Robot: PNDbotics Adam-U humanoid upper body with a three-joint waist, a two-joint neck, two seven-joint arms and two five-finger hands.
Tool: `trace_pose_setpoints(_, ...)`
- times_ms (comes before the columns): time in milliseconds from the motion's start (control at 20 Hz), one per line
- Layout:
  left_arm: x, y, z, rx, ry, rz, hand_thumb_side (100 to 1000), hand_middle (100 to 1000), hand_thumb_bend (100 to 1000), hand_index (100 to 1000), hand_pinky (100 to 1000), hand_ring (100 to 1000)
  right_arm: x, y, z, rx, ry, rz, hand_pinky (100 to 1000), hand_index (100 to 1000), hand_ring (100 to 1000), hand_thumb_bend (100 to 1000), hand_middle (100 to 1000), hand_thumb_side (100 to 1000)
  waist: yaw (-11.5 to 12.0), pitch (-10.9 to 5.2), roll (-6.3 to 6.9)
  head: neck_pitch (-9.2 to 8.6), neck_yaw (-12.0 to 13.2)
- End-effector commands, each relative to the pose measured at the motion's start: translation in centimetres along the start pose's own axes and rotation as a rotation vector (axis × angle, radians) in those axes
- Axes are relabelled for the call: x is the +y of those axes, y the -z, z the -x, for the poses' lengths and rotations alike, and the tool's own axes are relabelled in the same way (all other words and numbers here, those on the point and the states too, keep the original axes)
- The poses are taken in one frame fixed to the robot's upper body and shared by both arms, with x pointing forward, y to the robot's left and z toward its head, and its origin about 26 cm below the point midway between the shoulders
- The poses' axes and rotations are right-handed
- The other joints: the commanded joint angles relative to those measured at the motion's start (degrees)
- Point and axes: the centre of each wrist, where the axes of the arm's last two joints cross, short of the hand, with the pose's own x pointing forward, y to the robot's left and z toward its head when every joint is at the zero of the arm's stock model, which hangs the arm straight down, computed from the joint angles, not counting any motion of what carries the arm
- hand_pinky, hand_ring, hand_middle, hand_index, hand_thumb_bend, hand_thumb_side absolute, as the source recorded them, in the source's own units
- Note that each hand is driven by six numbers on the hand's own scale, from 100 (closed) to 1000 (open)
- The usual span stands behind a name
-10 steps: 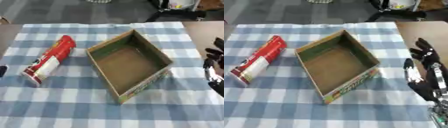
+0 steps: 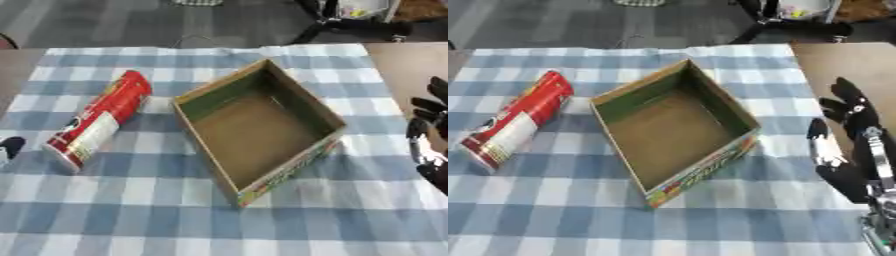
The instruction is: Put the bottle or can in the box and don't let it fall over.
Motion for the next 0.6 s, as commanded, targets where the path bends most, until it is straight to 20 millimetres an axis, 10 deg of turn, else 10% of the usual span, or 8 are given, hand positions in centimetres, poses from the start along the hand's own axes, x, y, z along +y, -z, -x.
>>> trace_pose_setpoints(50, 0.7, 0.1, -0.6, -0.014, 0.004, -0.027, 376, 831, 703, 817, 733, 652, -0.2, 0.4, -0.5, -0.025, -0.006, -0.007, 862, 934, 869, 100, 1000, 499, -0.01, -1.28, -0.42, -0.59, 0.25)
trace_pose_setpoints(600, -1.1, 0.2, -0.4, -0.124, -0.106, -0.101, 351, 834, 698, 805, 729, 638, -0.1, 0.5, -0.5, -0.027, 0.001, -0.011, 862, 935, 868, 100, 1000, 498, -0.36, -1.26, -0.49, -1.21, 1.14)
